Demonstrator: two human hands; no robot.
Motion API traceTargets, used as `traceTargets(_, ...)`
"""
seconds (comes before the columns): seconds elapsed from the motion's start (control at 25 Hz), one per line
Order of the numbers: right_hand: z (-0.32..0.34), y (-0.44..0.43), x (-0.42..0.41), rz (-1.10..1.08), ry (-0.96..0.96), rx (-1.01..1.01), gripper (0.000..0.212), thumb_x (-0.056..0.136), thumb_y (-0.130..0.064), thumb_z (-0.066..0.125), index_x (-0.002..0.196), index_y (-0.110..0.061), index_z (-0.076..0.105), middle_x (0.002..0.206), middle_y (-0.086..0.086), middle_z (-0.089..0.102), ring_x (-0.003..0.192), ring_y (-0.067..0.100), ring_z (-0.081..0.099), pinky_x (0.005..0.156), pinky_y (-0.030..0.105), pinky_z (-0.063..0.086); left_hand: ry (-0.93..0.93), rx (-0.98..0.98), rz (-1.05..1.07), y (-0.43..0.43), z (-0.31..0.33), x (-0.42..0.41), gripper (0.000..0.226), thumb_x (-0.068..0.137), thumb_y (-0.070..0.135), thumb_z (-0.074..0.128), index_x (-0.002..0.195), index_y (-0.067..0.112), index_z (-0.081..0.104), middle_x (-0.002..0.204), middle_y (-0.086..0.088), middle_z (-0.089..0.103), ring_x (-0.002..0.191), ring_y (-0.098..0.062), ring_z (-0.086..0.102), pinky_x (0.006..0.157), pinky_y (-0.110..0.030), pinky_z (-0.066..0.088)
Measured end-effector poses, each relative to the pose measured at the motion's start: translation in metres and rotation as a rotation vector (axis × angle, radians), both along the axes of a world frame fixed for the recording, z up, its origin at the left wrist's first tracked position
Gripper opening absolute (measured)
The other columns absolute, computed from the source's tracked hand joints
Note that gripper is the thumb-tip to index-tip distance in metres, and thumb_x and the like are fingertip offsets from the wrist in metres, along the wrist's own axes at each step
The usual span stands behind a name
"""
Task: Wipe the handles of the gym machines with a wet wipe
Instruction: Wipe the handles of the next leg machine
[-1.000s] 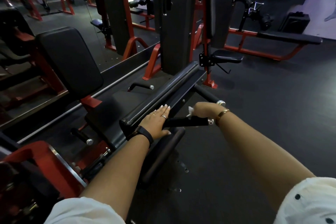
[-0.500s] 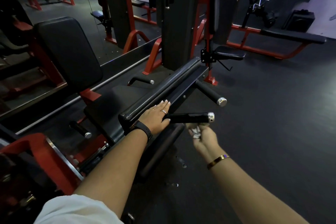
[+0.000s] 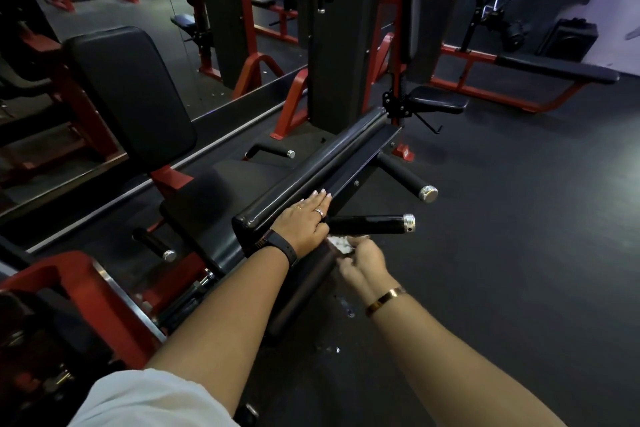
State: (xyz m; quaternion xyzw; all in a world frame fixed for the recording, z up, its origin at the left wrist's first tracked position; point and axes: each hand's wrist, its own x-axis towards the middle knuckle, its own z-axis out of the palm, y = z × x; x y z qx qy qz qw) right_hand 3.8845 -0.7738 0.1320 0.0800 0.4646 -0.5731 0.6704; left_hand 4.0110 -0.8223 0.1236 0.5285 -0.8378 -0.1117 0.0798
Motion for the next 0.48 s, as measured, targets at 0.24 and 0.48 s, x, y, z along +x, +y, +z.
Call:
traceTargets(0.24, 0.007, 0.009, -0.055, -0.388, 0.536, -0.075, 0.025, 0.099, -0.014, 0.041, 0.107, -0.015, 0.064, 0.112, 0.008, 0.064, 0.083, 0.017, 0.061, 0.075, 0.029, 0.051, -0.146, -0.027, -0.022, 0.000, -0.002, -0.002, 0.072, 0.094, 0.030, 0.038, 0.153, 0.011, 0.001, 0.161, -0.004, -0.001, 0.148, -0.015, -0.005, 0.119, -0.030, 0.002)
traceTargets(0.48, -0.055, 0.003, -0.053, 0.080, 2.158, -0.474, 0.048, 0.086, 0.001, 0.049, 0.133, -0.005, 0.052, 0.139, 0.015, 0.050, 0.137, 0.028, 0.035, 0.117, 0.052, 0.008, -0.169, -0.049, -0.038, -0.001, -0.006, -0.001, 0.069, 0.098, 0.031, 0.037, 0.153, 0.009, 0.000, 0.161, -0.007, 0.000, 0.148, -0.019, -0.002, 0.120, -0.033, 0.003)
